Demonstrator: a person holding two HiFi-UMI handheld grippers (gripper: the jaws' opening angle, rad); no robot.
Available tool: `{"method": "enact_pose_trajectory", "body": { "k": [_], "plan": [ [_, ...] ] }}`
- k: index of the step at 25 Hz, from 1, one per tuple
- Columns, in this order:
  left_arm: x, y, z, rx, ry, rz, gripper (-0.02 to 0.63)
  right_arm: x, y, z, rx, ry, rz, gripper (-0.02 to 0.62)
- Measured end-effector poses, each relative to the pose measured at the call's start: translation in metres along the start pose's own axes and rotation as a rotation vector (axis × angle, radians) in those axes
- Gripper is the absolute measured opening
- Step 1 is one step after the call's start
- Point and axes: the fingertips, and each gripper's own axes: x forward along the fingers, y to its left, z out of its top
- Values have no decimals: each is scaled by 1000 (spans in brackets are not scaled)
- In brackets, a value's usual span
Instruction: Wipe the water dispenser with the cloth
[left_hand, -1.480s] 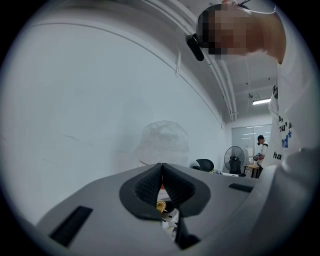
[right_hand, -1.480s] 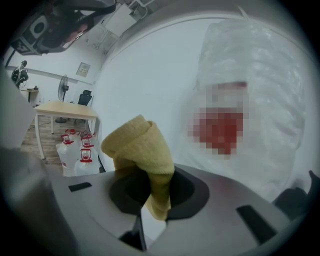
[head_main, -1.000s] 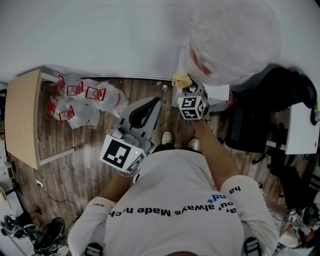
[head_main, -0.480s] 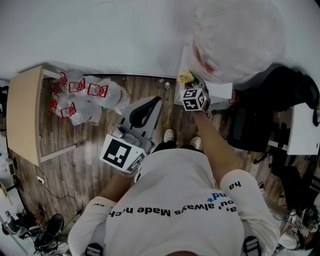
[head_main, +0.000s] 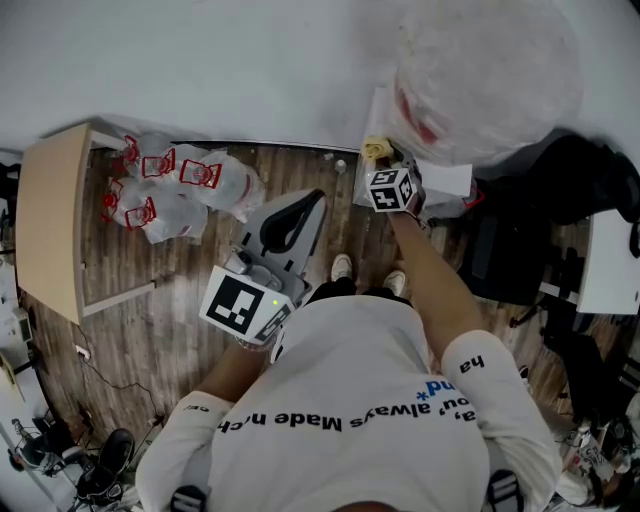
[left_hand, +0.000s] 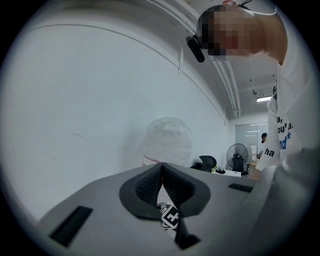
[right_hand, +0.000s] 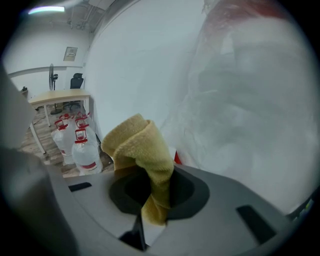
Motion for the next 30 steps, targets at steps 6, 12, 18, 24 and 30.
{"method": "enact_pose_trajectory", "body": {
  "k": [6,12,18,24,30],
  "plan": [
    [-1,2,0,2,1,10,20,6,1,-5,1,30,9,64],
    [-4,2,2,-1,-2,16,20,8,4,-9,24,67,32,63],
    [-6,-4,1,-4,-9,14,20,2,9,-15,14,62,41,61],
    [-8,-6,3,-11,-17,15,20,-4,13,-19,5,73,51,61],
    [-8,-11,3,-10,-23,13,20,-10,18,-24,-3,76,59,61]
  ]
}}
